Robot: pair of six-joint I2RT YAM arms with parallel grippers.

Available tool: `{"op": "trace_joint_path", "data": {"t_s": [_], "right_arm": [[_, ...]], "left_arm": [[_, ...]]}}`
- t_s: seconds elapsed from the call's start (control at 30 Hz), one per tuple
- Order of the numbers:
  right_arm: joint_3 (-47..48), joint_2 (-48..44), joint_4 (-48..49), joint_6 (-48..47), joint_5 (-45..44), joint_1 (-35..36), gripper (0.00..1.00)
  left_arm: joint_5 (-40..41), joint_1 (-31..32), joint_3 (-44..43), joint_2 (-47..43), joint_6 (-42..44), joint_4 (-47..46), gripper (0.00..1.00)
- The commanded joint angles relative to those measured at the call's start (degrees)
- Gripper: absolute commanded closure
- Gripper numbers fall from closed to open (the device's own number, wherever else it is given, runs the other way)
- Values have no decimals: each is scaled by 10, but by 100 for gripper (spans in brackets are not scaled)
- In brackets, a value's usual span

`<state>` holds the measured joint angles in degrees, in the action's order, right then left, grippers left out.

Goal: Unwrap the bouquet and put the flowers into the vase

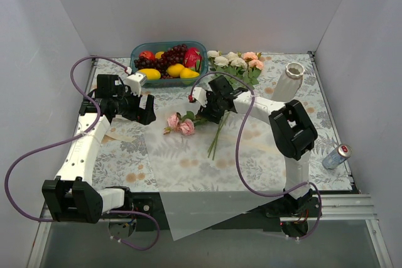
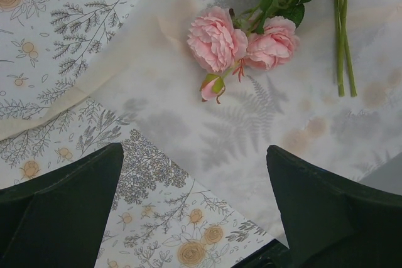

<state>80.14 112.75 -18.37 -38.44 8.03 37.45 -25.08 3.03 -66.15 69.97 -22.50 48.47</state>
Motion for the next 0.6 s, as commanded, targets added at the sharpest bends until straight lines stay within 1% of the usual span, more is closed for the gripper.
{"op": "trace_joint_path", "data": {"t_s": [0.0,0.1,0.27,0.33,0.37,0.4,0.47,0.5,0.57], "right_arm": [[20,26,17,21,49,-3,31],[12,27,18,17,40,-4,32],[26,34,5,17,45,-12,33],[37,42,4,21,44,-14,38],[43,46,2,26,47,-16,41],[48,48,3,31,48,-17,53],[65,48,0,47,53,-17,71],[70,48,-3,50,54,-17,82],[80,42,-6,50,55,-17,87]], "left_arm": [[-6,-5,-17,-1,0,0,2],[-5,-5,-24,1,3,3,2],[-2,-6,-34,2,10,8,2],[-4,-6,-34,-1,10,12,2],[-4,-6,-32,-2,10,12,2],[-5,-6,-31,-4,10,13,2],[-4,-6,-28,-9,11,13,2],[-1,-6,-28,-10,11,13,2],[-1,-7,-33,-12,12,15,2]]}}
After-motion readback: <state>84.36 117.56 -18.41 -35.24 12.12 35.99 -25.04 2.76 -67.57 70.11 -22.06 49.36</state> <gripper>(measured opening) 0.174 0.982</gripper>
